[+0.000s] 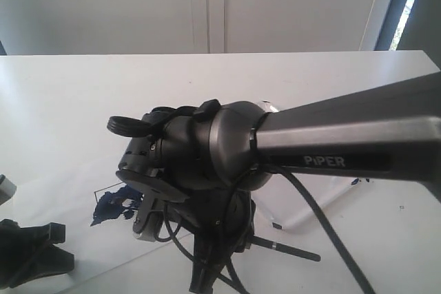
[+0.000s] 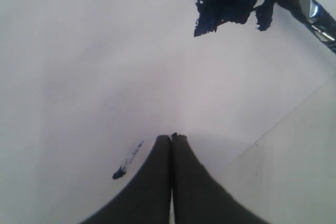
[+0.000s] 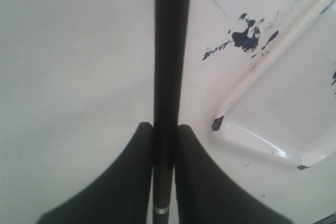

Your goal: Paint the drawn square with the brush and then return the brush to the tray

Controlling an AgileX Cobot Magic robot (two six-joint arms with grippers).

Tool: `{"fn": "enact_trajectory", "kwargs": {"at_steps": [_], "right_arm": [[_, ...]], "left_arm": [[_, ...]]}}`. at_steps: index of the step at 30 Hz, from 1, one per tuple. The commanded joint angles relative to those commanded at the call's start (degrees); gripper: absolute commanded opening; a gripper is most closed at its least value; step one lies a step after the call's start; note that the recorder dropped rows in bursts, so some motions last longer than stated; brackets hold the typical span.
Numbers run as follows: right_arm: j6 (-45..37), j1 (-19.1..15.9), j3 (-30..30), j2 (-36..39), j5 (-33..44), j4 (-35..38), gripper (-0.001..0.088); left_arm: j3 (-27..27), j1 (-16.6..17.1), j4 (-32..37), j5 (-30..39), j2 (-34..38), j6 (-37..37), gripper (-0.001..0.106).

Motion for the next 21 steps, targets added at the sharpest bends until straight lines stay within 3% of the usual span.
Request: {"fn": "enact_trajectory", "kwargs": {"at_steps": [16,21], "right_arm": [[0.0,-0.01,0.0,3.97,0.0,-0.86,0.0],[2.57,-0.01,0.0,3.95,0.0,-4.94,0.0]], "left_arm": [[0.0,0.0,0.0,-0.12,0.0,0.13,0.0],[0.0,0.0,0.0,-0.12,0.0,0.13,0.0]]}}
